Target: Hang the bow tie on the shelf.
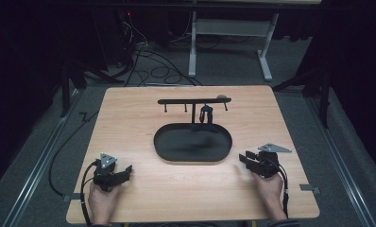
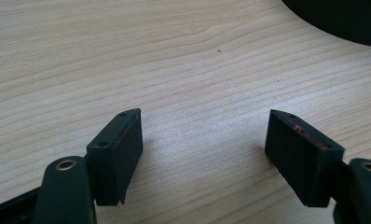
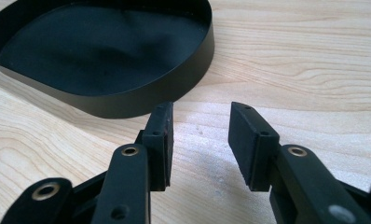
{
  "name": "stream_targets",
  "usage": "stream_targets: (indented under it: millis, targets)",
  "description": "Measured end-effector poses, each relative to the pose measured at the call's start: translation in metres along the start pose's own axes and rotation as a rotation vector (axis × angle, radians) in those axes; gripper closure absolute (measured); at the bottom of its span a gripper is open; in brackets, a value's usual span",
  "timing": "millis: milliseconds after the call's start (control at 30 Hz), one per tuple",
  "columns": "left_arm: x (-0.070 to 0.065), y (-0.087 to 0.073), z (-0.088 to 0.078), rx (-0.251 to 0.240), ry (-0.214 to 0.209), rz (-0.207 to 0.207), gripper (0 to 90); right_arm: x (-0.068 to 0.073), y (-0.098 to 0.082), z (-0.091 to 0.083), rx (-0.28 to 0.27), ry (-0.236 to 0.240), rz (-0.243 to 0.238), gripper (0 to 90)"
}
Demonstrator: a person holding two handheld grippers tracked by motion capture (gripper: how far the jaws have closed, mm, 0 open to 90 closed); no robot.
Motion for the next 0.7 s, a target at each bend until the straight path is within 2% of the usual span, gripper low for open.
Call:
stream_targets:
  millis: [567,700]
  targets:
    - [0.000,0.000,0.000,0.000,0.000,0.000,28.0,-0.001,-0.006,0.011,0.033,-0.039,-0.029,60.4]
    - [0.000,0.000,0.000,0.000,0.000,0.000,28.0,0.000,-0.008,0.014,0.042,-0.061,-0.062,59.6]
Point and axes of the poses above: each handheld gripper's, and its own axes: z roughly forward along the jaws, y roughly out of its top, x roughly to its left, the point moved 7 cm from there along z, roughly forward along the jaws, and after that the axes turned 5 degrees about -y, right-handed, at the moved point
